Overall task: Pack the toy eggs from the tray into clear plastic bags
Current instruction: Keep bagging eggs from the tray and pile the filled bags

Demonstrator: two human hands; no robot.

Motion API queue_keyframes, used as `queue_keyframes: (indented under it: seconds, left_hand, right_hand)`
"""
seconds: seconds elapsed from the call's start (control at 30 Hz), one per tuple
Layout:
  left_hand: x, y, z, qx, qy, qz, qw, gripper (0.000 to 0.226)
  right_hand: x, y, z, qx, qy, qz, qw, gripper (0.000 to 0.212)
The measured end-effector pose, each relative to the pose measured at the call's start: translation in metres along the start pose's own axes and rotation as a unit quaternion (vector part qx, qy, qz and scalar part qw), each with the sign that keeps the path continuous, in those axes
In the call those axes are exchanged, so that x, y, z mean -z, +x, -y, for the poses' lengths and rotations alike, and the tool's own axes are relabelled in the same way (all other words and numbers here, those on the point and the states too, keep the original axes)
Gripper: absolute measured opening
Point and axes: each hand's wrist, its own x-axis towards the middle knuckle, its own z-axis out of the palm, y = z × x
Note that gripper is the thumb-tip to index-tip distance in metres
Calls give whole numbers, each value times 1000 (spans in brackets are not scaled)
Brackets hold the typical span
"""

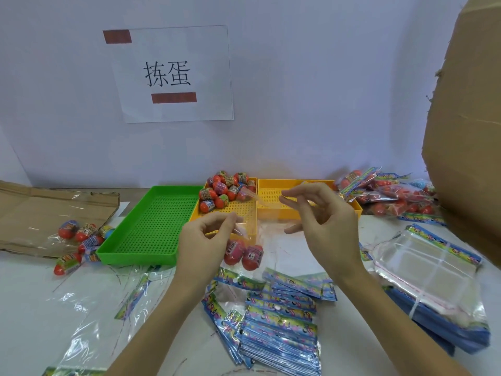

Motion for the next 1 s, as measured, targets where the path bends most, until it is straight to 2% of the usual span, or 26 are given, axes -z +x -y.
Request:
queue_keyframes:
  seconds: [0.1,0.17,0.23,0.33,0.47,0.53,0.6,0.67,0.8,0.9,1.0]
  left_hand:
    - [5,4,2,-5,4,-18,1000,23]
    - [8,7,4,9,-6,-13,1000,24]
    - [9,9,5,26,-10,-7,1000,26]
    - [8,6,3,47,-5,12,999,31]
    - [11,6,6,81,-9,35,996,33]
    - [12,8,6,131,-34,50,989,35]
    - [13,10,2,189,-88,85,974,41]
    - [13,11,2,205,-110,116,966,45]
    - [14,11,5,180,-120,145,965,61]
    - [14,10,6,156,-77,151,973,58]
    - [13,8,5,129,-45,154,979,52]
  right_hand:
    - [5,7,-14,6,-78,-20,997,20]
    - [5,18,-28,-21,-193,-20,981,22]
    - [3,34,-48,-69,-326,31,942,27]
    - [-5,67,-73,-151,-407,96,896,39]
    - [-6,111,-98,-130,-464,142,864,52]
    - [1,122,-111,-130,-499,194,835,47]
    - [5,125,-121,-126,-534,204,811,28]
    - [3,126,-125,-122,-533,170,820,19]
    - [-4,123,-121,-113,-527,140,831,24]
    - [-9,112,-106,-102,-432,90,891,33]
    - [-15,88,-80,-90,-305,56,947,26]
